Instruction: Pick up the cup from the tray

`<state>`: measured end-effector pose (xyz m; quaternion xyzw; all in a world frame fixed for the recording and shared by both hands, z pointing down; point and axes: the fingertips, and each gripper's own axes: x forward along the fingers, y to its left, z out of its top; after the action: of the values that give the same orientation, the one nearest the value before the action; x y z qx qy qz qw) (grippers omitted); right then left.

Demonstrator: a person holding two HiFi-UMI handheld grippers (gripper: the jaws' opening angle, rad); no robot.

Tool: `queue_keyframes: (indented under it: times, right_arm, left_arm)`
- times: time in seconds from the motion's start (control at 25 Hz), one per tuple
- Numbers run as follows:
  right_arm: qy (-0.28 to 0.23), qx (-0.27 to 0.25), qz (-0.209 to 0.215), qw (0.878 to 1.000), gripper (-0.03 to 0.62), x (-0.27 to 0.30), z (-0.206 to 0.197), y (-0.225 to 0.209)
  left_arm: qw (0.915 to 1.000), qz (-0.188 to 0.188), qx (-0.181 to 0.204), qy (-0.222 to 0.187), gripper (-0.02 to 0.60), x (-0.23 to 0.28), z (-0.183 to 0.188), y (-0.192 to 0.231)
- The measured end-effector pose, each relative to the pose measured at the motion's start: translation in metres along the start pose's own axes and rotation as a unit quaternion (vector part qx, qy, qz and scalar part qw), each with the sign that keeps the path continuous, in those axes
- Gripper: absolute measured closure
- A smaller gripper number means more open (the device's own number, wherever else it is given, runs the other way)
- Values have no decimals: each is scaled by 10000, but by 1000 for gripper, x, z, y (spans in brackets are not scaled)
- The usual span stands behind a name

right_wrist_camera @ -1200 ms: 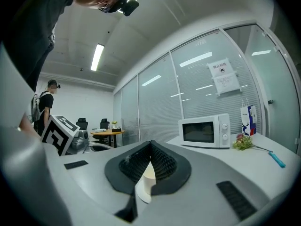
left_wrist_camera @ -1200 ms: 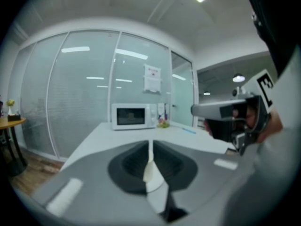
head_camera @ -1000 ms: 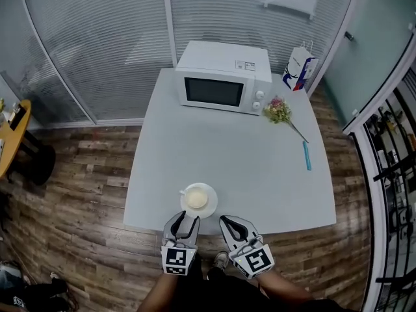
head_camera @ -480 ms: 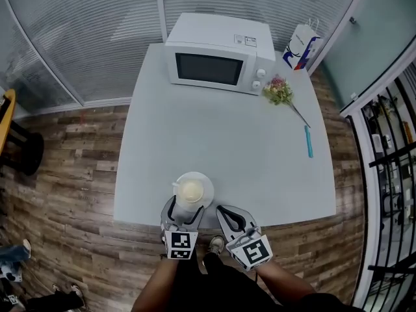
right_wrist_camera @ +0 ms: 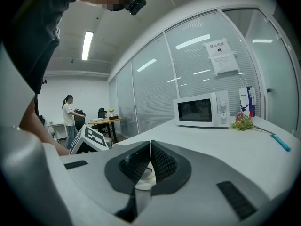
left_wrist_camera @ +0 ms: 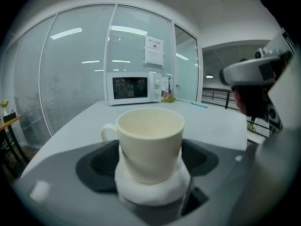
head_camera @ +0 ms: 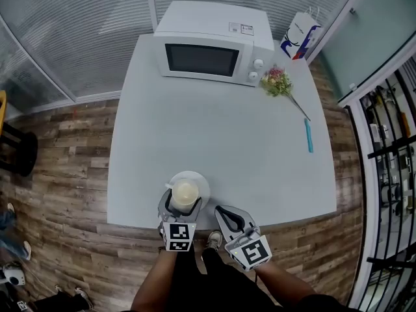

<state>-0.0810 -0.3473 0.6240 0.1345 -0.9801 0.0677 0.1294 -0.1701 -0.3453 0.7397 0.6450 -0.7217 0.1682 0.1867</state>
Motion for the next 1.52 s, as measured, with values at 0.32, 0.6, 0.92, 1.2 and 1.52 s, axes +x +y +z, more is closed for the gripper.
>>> queue_keyframes:
  times: [0.32, 0.6, 0.92, 1.2, 1.52]
  right_arm:
    - [31, 73, -56, 10000, 588, -2, -5, -3]
    - [-12, 31, -95, 9999, 588, -6, -2, -6]
    - [-234, -39, -165, 9996, 589, -9, 13, -10]
    - [-449, -169, -278, 9985, 588, -14, 28, -15]
    - [-997, -229, -367, 9941, 589, -26, 83, -18]
  left_arm:
    - [9998, 118, 88, -109, 175, 5, 3, 4]
    - [9995, 143, 32, -285, 176, -2, 12, 2]
    - [9982, 123, 35, -587, 176, -29, 53, 1]
    - [9949, 215, 42, -981, 176, -75, 108, 2]
    - [9906, 278, -41, -1335, 176, -113, 155, 5]
